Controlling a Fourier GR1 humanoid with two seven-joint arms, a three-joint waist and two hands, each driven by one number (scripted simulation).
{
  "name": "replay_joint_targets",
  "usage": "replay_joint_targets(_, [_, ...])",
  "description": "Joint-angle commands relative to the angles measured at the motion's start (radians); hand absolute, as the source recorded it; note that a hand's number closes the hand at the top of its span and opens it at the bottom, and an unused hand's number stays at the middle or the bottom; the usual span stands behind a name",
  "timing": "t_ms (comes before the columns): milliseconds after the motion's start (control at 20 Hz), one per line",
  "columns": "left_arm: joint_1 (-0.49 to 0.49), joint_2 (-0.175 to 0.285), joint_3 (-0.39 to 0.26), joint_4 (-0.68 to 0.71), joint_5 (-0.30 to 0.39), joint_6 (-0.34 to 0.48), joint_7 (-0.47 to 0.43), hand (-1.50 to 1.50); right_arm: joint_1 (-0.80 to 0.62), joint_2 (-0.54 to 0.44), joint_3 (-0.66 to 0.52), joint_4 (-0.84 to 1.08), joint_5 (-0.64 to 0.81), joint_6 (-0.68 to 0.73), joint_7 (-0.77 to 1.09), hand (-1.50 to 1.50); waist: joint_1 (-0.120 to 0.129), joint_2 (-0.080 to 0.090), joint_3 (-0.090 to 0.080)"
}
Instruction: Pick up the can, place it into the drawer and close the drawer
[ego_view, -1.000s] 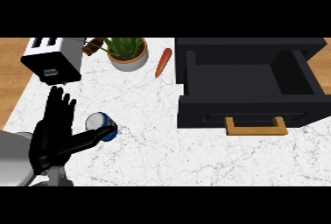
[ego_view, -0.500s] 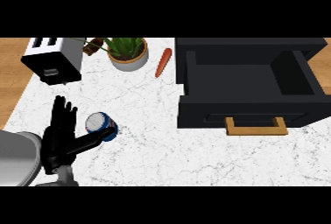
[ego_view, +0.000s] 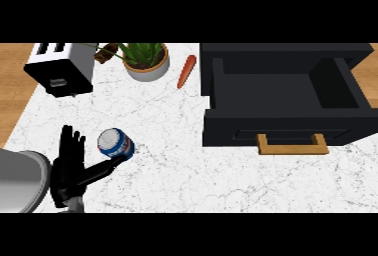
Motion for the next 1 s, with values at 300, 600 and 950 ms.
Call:
replay_joint_targets(300, [-0.102,0.022,0.074,0.291,0.073,-0.09,-0.137,-1.5,-0.006,0.039,-0.021,-0.048,-0.001,0.028,0.029,-1.5,-0.002,0.0,0.0])
replay_joint_targets(600, [-0.12,0.012,0.081,0.398,0.094,-0.119,-0.235,-1.5,-0.032,-0.024,-0.085,-0.048,-0.099,0.02,0.107,-1.5,0.0,0.0,0.0])
replay_joint_targets(950, [-0.215,-0.005,0.115,0.574,0.139,-0.155,-0.322,-1.5,0.054,0.065,-0.049,-0.047,-0.031,0.064,0.005,-1.5,-0.005,0.0,0.0])
